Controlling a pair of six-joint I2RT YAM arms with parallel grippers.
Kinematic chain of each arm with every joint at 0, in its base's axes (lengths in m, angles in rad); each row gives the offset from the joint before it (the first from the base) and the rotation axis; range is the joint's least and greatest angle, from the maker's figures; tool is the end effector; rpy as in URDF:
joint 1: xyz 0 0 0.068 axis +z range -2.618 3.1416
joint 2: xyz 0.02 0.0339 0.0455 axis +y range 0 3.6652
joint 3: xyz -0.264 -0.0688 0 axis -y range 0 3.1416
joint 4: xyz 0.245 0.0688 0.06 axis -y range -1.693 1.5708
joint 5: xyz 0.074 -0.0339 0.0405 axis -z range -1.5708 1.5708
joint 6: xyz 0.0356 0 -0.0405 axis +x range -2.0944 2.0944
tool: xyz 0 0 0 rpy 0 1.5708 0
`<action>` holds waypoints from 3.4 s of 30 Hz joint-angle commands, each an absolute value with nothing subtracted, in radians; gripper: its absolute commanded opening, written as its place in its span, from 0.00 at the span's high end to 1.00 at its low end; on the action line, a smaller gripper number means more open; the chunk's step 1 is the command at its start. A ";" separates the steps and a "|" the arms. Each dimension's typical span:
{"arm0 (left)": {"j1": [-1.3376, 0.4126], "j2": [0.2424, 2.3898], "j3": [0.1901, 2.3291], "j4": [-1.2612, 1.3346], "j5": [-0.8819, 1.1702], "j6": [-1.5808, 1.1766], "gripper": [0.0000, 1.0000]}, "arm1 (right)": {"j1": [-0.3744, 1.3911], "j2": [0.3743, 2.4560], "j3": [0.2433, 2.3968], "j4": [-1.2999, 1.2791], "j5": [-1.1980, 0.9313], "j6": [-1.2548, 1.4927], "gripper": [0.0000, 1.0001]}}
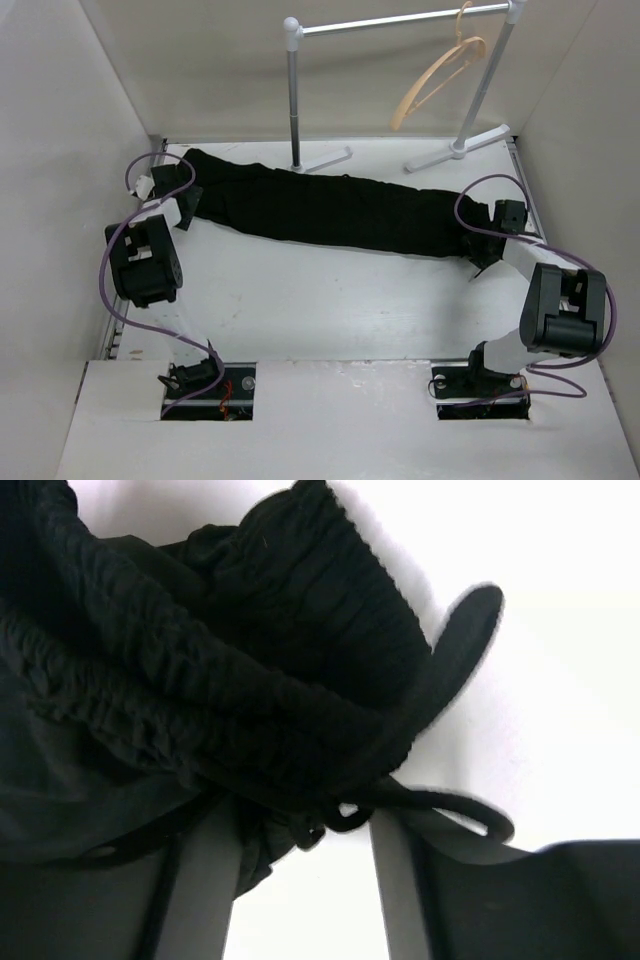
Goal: Place the trousers on the hanger
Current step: Fold the trousers at the center of the board.
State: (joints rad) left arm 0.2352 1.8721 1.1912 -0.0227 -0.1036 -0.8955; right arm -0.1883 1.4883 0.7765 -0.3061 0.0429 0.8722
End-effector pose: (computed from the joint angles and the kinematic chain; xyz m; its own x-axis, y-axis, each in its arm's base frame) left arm 0.3978 0.0991 0.1872 -0.1525 -0.8349 -0.5289 -0.6839 0.4755 -0.5533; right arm 0.2752 -0.0540 0.1688 -0.3775 0.8507 -0.3657 0.7746 0.5065 0.3787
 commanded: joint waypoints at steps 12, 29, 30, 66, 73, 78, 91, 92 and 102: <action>0.297 1.909 1.183 -0.014 -0.081 -0.962 0.93 | -0.269 1.456 0.795 -0.256 0.074 0.920 0.87; 0.329 1.298 0.760 -0.394 -0.423 -0.977 0.85 | -0.318 1.140 0.638 -0.394 0.068 0.931 0.89; 0.332 1.275 0.740 -0.402 -0.426 -0.971 0.78 | -0.318 1.118 0.621 -0.397 0.066 0.931 0.87; -0.274 0.819 0.673 -0.457 -0.357 -0.962 0.38 | -0.433 1.254 0.630 -0.221 0.015 0.966 0.82; -0.387 0.842 0.771 -0.499 -0.371 -0.977 0.39 | -0.427 0.945 0.834 -0.488 0.222 0.864 0.84; -0.554 0.913 0.912 -0.543 -0.440 -0.999 0.39 | -0.446 0.867 0.989 -0.566 0.209 0.773 0.83; -0.596 0.898 1.048 -0.594 -0.437 -0.940 0.36 | 0.020 0.876 1.350 -0.673 0.259 0.696 0.82; -0.563 0.878 1.037 -0.601 -0.419 -0.927 0.36 | 0.098 0.894 1.377 -0.683 0.297 0.709 0.82; -0.208 0.766 0.937 -0.591 -0.250 -0.867 0.35 | 0.813 1.311 1.624 -0.646 0.588 0.819 0.80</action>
State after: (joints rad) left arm -0.2661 0.7811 0.9596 -0.5938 -0.3145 -0.9005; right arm 0.7147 1.2072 1.5471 -0.6968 0.5014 0.7731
